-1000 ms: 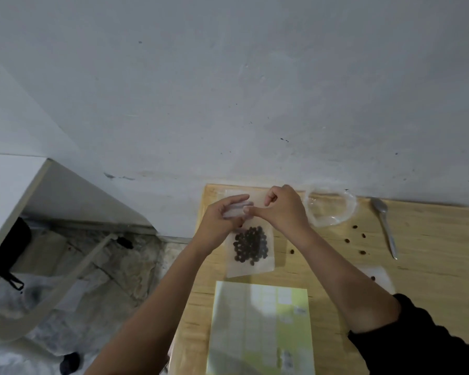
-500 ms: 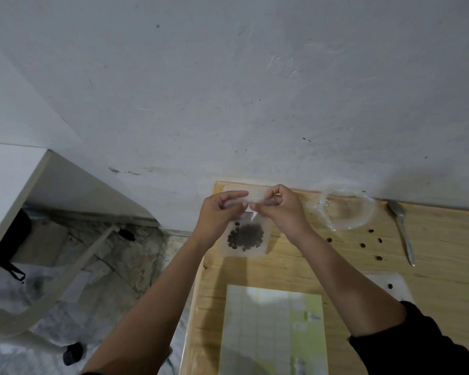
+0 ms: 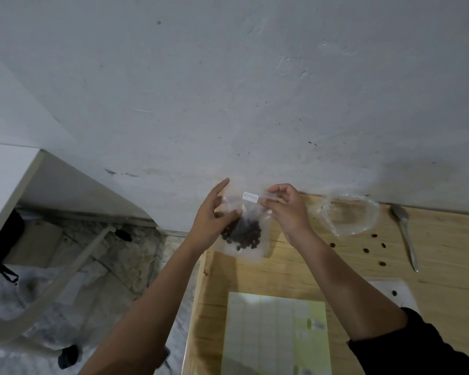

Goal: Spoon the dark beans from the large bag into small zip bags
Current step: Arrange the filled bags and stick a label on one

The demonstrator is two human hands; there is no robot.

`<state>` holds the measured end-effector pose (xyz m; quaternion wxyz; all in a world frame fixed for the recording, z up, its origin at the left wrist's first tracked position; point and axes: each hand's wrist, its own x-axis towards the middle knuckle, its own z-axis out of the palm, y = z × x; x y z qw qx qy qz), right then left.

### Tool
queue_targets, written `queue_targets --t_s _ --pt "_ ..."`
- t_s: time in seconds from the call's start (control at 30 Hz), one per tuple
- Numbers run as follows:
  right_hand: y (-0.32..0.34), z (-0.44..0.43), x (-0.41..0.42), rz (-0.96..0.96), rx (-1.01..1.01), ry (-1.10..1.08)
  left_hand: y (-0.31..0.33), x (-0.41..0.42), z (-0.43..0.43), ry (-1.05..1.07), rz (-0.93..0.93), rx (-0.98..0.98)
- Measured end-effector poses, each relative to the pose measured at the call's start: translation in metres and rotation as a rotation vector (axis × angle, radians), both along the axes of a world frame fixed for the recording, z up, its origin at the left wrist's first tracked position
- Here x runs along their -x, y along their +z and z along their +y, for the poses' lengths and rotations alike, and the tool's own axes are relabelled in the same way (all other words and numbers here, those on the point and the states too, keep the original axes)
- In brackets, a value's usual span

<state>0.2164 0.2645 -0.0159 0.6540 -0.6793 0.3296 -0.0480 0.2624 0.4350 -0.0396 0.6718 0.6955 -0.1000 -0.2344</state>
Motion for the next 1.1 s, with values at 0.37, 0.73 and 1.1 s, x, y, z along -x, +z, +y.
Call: queue_targets --t_s 0.37,0.73,1.1 --pt "-0.04 0.018 0.02 0.084 0.329 0.211 -0.034 0.001 -0.013 0.159 0.102 -0.115" --pt "-0.057 0.011 0.034 0.206 0.589 0.431 -0.054 0.005 -0.033 -0.177 -0.225 -0.615" --pt "-0.011 -0.057 0.087 0.227 0.671 0.28 -0.008 0.055 -0.085 -0.071 -0.469 -0.57"
